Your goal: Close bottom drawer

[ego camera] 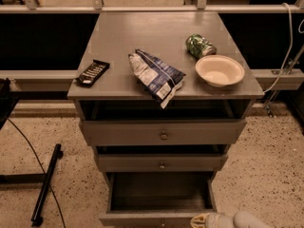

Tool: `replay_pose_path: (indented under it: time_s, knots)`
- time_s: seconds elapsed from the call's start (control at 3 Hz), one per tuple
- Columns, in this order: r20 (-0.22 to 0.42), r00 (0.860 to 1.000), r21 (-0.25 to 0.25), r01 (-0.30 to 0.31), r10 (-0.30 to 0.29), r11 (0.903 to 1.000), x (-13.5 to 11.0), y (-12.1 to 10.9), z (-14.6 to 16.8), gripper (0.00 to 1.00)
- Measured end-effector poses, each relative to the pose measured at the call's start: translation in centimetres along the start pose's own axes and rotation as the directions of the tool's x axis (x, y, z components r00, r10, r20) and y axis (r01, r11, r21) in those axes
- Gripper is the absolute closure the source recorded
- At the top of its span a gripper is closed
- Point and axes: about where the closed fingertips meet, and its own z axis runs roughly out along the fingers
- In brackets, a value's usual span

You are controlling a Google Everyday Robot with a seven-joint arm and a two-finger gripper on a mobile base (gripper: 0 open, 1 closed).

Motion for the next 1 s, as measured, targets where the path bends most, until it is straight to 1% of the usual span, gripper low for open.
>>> replay_pose_path:
  time_s: [0.33, 0.67, 1.0]
  knots:
    - [0.012, 1.000, 0.041, 0.021, -0.021, 0.9989, 0.1, -3.2, 0.3, 1.00]
    - [0.012, 1.000, 0.041, 0.021, -0.021, 0.9989, 0.1, -3.2, 0.4, 1.00]
    - [0.046, 0.998, 0.091, 0.028, -0.032, 0.9955, -0.3, -4.9, 2.7, 1.00]
